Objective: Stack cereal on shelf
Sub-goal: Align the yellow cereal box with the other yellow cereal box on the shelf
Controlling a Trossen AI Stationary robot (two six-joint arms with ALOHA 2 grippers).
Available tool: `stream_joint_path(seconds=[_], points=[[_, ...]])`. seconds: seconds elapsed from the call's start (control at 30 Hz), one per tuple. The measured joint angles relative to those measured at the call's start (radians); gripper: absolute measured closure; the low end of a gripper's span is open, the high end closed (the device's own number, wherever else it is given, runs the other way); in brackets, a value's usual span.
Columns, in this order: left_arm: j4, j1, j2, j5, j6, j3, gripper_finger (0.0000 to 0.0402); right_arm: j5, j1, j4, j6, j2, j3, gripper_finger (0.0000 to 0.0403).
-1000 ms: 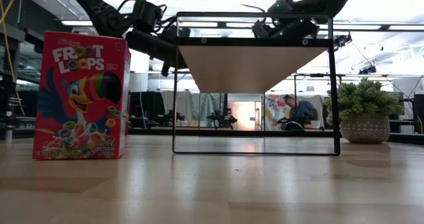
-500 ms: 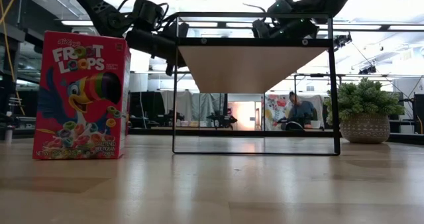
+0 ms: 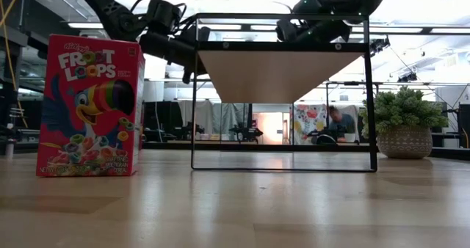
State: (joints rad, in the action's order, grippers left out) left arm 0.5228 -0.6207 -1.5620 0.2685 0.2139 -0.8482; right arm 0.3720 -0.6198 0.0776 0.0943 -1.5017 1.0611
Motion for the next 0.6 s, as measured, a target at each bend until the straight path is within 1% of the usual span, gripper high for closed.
stream_joint_path(seconds=[0.17,0.33,0.43,0.6], points=[[0.000,0.030,0.000,-0.008,0.019,0.000,0.0401,-0.024,-0.021,0.000,-0.001,0.000,0.000,0.0403],[-0.001,0.055,0.000,-0.055,0.019,0.000,0.0402,-0.023,-0.034,0.000,0.002,0.000,0.000,0.0403],[-0.002,0.056,0.001,-0.094,0.008,0.000,0.0402,-0.020,-0.035,0.000,0.002,0.000,0.000,0.0403],[-0.002,0.047,0.001,-0.102,0.002,0.000,0.0401,-0.005,-0.034,0.000,0.001,0.000,0.000,0.0403]])
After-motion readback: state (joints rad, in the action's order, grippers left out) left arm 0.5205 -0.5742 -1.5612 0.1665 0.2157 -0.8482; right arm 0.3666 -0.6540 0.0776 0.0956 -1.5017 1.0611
